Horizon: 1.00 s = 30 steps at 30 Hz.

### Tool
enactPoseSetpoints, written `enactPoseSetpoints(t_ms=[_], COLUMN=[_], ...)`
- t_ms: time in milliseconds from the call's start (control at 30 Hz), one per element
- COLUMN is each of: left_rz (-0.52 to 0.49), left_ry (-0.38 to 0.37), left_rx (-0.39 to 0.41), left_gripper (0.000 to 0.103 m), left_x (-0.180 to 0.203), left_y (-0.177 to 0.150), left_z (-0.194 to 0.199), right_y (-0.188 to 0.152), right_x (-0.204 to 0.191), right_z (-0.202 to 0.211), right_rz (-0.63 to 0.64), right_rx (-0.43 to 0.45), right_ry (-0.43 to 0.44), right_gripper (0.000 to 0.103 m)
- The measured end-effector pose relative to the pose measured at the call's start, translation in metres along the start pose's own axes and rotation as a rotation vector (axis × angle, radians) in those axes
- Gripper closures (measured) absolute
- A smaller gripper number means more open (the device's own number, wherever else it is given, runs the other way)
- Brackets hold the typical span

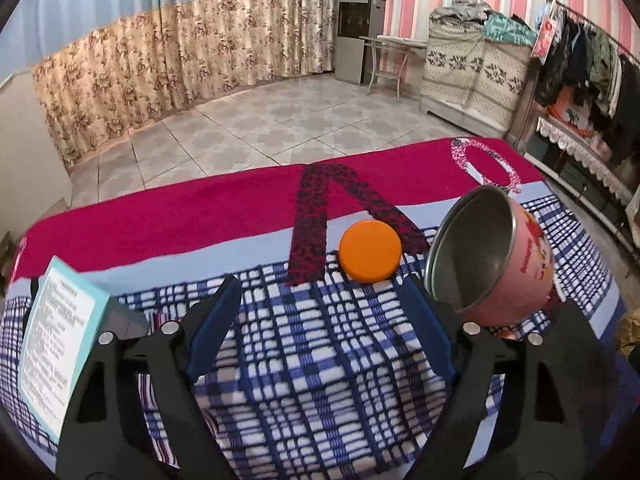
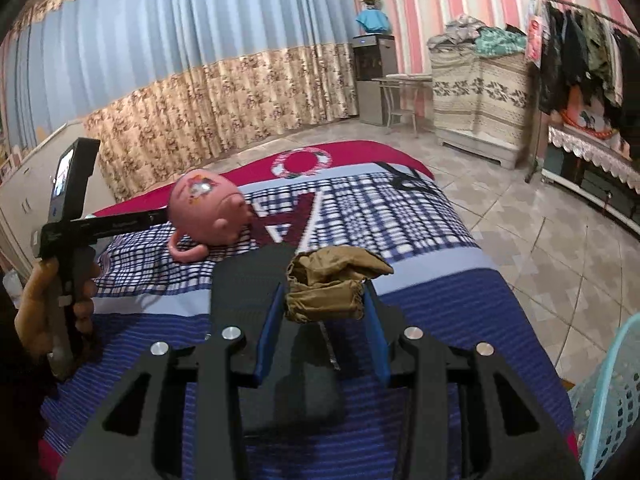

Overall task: Collect trash
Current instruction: 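Grasp the orange ball with the left tool while the right tool holds the olive cloth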

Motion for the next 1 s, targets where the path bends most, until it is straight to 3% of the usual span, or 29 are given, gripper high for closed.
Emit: enactPoseSetpoints(t_ms=[367, 500, 600, 833, 1000], left_rz=[-0.066, -0.065, -0.095, -0.081, -0.083], left_ry=[-0.012, -0.029, -0.042, -0.016, 0.05], left_rx=[-0.052, -0.07, -0.065, -0.03, 0.038], left_gripper=[0.028, 0.042, 0.065, 0.065, 0.065], left_x=[0.018, 0.019, 0.026, 0.021, 0.015], left_y=[0.018, 0.022, 0.02, 0.012, -0.002], left_z=[-0.025, -0.033, -0.031, -0.013, 0.027], right_y=[-0.011, -0.015, -0.017, -0.026, -0.036], right_x=[0.026, 0.031, 0.035, 0.052, 0.075], right_z=[0.006, 0.012, 0.021, 0.049, 0.08], right_rz=[-0.065, -0.071, -0.082, -0.105, -0.131], right_rx=[0.005, 0.012, 0.025, 0.052, 0.09], right_ry=[-0.022, -0.037, -0.045, -0.07, -0.102], right_gripper=[0.064, 0.064, 0.064, 0.064, 0.064])
Point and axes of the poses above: each gripper's, at about its wrist camera, not at the fingertips, and z roughly against the way its jaws point, x to its right, y to its top, the point moved 4 cm from there along -z, roughly the way its jaws point, and after that the axes turned 10 degrees about -x, right-handed, at the moved point
